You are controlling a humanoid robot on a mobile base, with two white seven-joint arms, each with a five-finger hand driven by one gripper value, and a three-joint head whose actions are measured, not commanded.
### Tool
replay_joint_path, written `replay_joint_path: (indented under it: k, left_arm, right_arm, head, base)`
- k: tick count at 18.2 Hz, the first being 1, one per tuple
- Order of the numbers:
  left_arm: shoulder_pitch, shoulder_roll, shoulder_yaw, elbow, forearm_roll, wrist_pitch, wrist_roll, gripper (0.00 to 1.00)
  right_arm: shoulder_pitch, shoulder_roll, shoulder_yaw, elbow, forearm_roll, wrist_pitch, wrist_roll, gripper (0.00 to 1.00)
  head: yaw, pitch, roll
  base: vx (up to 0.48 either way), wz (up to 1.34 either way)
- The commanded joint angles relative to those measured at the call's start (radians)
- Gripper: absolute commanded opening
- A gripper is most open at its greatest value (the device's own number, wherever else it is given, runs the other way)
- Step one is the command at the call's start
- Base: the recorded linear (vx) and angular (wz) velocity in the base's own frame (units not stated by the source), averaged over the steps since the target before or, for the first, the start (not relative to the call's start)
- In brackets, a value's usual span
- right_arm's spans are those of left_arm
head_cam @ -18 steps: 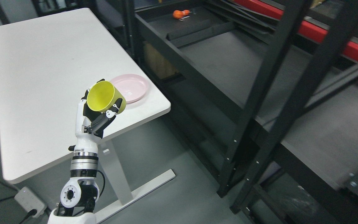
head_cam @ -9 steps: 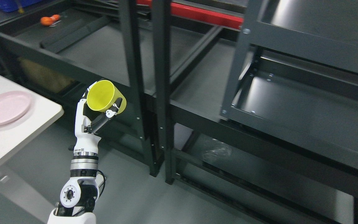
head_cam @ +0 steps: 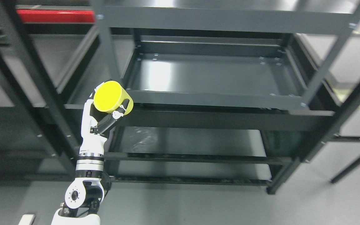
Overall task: Place yellow IKEA cup on middle right shelf
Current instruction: 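Hold the cup in the left hand while turning toward the shelves, then raise the cup with the left hand up onto the shelf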
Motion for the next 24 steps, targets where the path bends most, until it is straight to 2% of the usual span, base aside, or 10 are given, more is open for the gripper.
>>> replay_joint_path:
  k: [1, 7, 15, 21, 24]
  left_arm:
    - [-0.019, 0.017, -0.117, -0.005, 0.001, -0.039, 0.001, 0.01]
    - [-0.140, 0.017, -0.212, -0.012, 0.001, -0.076, -0.001, 0.02]
    - [-0.292, 0.017, -0.526, -0.040, -0.011, -0.090, -0.002, 0.01]
    - [-0.493, 0.017, -0.609, -0.043, -0.024, -0.079, -0.004, 0.01]
    - [-0.582, 0.017, -0.608, -0.048, -0.024, -0.059, -0.002, 0.00]
  right_arm:
    - [0.013, -0.017, 0.017, 0.000, -0.025, 0.000, 0.001, 0.99]
    - [0.013, -0.017, 0.017, 0.000, -0.025, 0.000, 0.001, 0.99]
    - [0.013, -0.017, 0.017, 0.000, -0.025, 0.000, 0.001, 0.99]
    - [0.013, -0.017, 0.017, 0.000, -0.025, 0.000, 0.001, 0.99]
    - [0.013, -0.017, 0.017, 0.000, -0.025, 0.000, 0.001, 0.99]
  head:
    - [0.0000, 0.000, 0.000]
    - [0.0000, 0.000, 0.000]
    - [0.0000, 0.000, 0.000]
    - [0.0000, 0.000, 0.000]
    - [0.0000, 0.000, 0.000]
  base:
    - [-0.097, -0.59]
    - [-0.013, -0.20]
    - [0.086, 0.01]
    - [0.102, -0.17]
    - [0.088, 0.05]
